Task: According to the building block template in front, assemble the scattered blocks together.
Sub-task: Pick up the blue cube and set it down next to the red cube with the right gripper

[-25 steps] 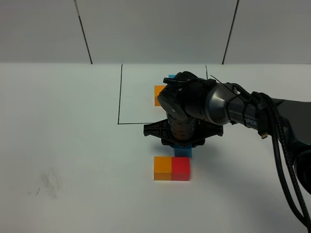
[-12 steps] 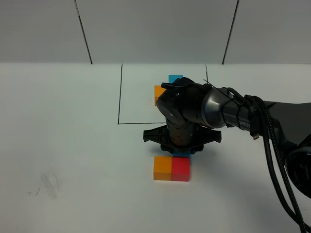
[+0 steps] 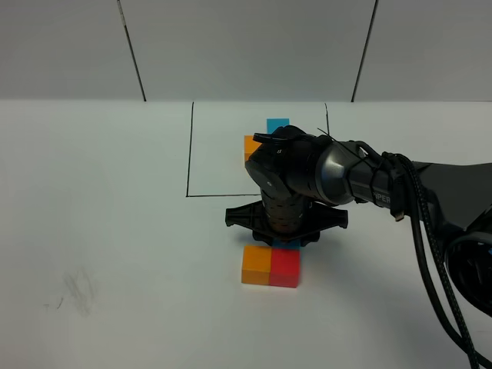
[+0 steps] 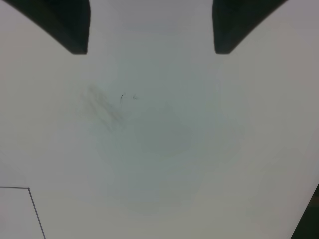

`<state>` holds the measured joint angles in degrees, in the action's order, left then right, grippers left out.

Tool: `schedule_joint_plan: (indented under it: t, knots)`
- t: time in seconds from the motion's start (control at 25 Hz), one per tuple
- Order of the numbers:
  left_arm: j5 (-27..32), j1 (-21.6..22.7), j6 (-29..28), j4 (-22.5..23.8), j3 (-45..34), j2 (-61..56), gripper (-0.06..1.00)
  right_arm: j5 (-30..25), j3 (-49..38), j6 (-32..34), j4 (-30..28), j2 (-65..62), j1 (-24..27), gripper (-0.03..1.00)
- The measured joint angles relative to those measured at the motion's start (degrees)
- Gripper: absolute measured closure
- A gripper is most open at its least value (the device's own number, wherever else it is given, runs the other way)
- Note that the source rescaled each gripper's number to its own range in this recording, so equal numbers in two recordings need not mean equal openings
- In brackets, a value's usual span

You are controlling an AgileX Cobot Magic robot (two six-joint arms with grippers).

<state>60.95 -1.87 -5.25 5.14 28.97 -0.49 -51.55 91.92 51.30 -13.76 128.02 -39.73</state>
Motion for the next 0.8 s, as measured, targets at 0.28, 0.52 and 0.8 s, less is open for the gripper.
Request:
schedule_joint_plan:
  t: [0.28, 0.52, 0.8]
  knots:
    - [0.0, 0.0, 0.0, 0.0, 0.0, 0.0, 0.73, 0.11, 0.0, 0.05, 0.69, 0.0, 0.0, 0.95]
    - [0.0, 0.0, 0.0, 0.0, 0.0, 0.0, 0.73, 0.29, 0.0, -0.73, 0.8, 0.0, 0.0, 0.95]
    - [0.0, 0.0, 0.0, 0.0, 0.0, 0.0, 0.73, 0.11, 0.13, -2.49, 0.72, 0.64, 0.0, 0.8]
